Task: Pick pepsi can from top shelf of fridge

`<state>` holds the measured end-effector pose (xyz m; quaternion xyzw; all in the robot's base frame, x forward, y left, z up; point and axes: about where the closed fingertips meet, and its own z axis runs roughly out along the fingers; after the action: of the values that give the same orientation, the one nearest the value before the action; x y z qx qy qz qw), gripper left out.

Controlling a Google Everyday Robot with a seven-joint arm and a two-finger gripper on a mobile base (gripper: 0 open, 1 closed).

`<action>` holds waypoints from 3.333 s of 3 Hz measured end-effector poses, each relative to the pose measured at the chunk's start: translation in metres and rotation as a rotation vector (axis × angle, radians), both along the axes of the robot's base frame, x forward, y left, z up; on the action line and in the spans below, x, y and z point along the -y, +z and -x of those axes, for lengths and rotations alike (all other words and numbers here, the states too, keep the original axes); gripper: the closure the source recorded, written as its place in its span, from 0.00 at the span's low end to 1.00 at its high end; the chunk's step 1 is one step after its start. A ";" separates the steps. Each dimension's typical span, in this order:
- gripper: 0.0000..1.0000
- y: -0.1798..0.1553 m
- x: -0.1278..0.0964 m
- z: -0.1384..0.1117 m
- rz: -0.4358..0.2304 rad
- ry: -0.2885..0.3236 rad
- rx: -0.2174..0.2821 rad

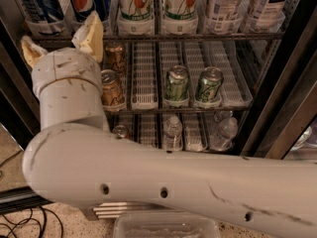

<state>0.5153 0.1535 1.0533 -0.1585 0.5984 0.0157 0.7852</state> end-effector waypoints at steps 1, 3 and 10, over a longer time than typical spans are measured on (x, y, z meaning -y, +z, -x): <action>0.41 0.002 0.005 -0.008 -0.037 -0.007 0.013; 0.39 0.005 0.023 -0.024 -0.070 -0.062 0.006; 0.79 0.019 0.032 -0.107 -0.067 -0.105 -0.052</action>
Offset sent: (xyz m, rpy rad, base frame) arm 0.0248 -0.0253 0.0032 0.0918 -0.0185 -0.0515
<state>0.6223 0.1210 1.0728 -0.1000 0.6254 -0.0015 0.7739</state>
